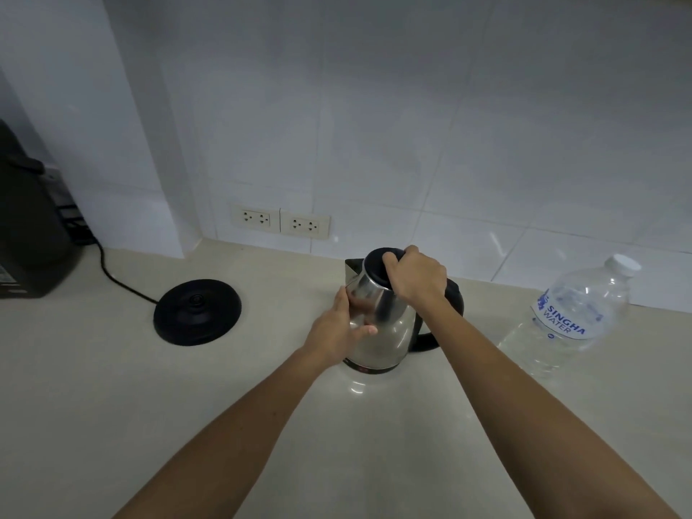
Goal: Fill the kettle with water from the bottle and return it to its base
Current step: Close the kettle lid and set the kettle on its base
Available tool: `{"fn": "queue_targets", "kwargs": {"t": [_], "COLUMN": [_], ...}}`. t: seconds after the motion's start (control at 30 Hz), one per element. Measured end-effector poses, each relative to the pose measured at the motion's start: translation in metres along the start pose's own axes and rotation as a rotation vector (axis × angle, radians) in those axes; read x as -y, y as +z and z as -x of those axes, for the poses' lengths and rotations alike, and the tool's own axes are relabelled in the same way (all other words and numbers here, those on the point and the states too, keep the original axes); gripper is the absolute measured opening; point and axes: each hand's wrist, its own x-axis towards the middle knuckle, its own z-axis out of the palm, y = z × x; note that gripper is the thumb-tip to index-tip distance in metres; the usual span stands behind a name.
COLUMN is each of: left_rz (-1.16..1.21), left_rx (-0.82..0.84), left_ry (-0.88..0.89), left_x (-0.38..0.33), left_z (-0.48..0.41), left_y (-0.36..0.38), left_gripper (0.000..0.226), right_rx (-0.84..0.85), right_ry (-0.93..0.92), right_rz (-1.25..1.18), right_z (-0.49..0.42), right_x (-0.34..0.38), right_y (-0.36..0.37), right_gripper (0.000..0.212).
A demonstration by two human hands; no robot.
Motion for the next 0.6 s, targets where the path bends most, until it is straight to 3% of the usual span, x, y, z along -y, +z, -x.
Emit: {"fn": "queue_targets", "kwargs": {"t": [0.17,0.37,0.43,0.5,0.6], "left_rz": [-0.011,-0.017,-0.020,-0.031,-0.038], "left_rx": [0.010,0.017,0.018,0.012,0.004], "left_ry": [-0.015,-0.011,-0.007,-0.002,0.000], "left_x": [-0.002,-0.012,-0.013,-0.011,-0.009], "left_z": [0.003,0.006,0.007,0.006,0.006], "left_y": [-0.001,-0.005,-0.006,-0.006,-0.005], "left_gripper": [0.094,0.084,0.078,0.073,0.075], "right_rx": [-0.002,0.033,0.049,-0.009,-0.051], "right_ry": [-0.049,-0.114,-0.170,-0.190,-0.083], "right_rz": [0.047,0.041,0.026,-0.103,-0.599], "right_z": [0.000,0.003,0.004,0.006,0.022], "right_x": [0.000,-0.008,-0.021,-0.045,-0.086], "right_y": [0.002,-0.005,-0.010,-0.010,0.006], "right_gripper": [0.046,0.072,0.072,0.061,0.039]}}
